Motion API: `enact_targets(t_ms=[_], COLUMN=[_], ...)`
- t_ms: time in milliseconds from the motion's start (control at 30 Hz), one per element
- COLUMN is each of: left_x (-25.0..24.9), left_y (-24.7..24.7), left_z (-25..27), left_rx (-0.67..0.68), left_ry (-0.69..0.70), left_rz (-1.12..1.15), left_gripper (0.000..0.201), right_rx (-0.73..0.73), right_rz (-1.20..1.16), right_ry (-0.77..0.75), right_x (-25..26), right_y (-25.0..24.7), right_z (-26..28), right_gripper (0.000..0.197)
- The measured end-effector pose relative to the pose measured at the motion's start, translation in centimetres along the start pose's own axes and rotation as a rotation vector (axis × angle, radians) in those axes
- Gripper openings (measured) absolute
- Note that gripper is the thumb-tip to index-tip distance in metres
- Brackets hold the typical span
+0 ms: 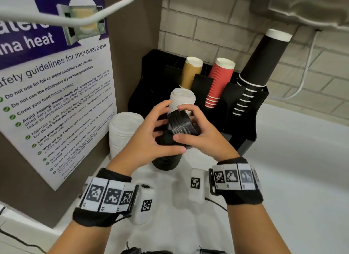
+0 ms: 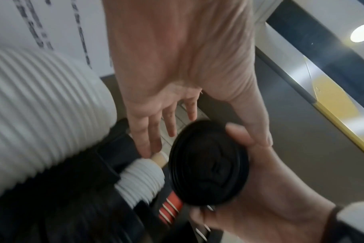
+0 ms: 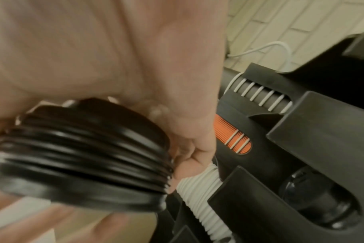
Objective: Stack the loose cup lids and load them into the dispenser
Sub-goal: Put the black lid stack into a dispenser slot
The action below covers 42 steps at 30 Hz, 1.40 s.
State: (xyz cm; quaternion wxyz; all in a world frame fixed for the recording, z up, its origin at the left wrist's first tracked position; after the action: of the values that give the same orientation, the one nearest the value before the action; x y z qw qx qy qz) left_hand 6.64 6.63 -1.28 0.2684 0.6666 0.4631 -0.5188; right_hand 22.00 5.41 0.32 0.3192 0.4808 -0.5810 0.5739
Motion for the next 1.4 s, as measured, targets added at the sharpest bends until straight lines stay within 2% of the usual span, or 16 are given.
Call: enact_targets(t_ms=[67, 267, 533, 767, 1100, 1400], left_x=[0.1, -0.2, -0.9, -0.7, -1.4, -1.9], left_y=[1.4, 2.7, 3.6, 3.6, 4.1, 4.1], left_z=[0.0, 0.2, 0.2, 0.5, 1.3, 1.8], left_rx=[0.04, 0.064, 0.104, 0.128, 0.09, 0.121], left_ry=[0.02, 0.078, 0.078, 0.026, 0.063, 0.082], left_rz=[0.07, 0.198, 0.223, 0.194, 0.217, 0.194], left_gripper=[0.102, 0.082, 0.08, 0.092, 0.085, 0.077], right_rx=[0.003, 0.009, -0.015, -0.012, -0.047, 0.01], right_rz=[-0.114, -0.264, -0.256, -0.283, -0.28, -0.286], right_ry=[-0.019, -0.019, 0.003, -0.006, -0.018, -0.016], right_x=[0.4, 0.3, 0.6, 0.8, 1.0, 0.9], right_y=[0.3, -0.1, -1.9, -2.2, -2.1, -1.9], right_z=[1.0, 2.9, 4.4, 5.1, 5.8, 6.2], right_gripper=[0.062, 0.064, 0.066, 0.066, 0.065, 0.066])
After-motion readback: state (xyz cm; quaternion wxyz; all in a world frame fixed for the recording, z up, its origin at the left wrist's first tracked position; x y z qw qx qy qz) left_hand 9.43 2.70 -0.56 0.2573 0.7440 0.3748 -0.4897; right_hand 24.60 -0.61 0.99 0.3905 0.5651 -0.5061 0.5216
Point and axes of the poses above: each hand's wrist, its own z-axis away from the middle knuckle, its own y-axis out of the palm, x = y × z, the point moved 5 cm from there along -z, towards the middle knuckle, and after that the axes turned 1 degree about -x, right-handed, at the moved point
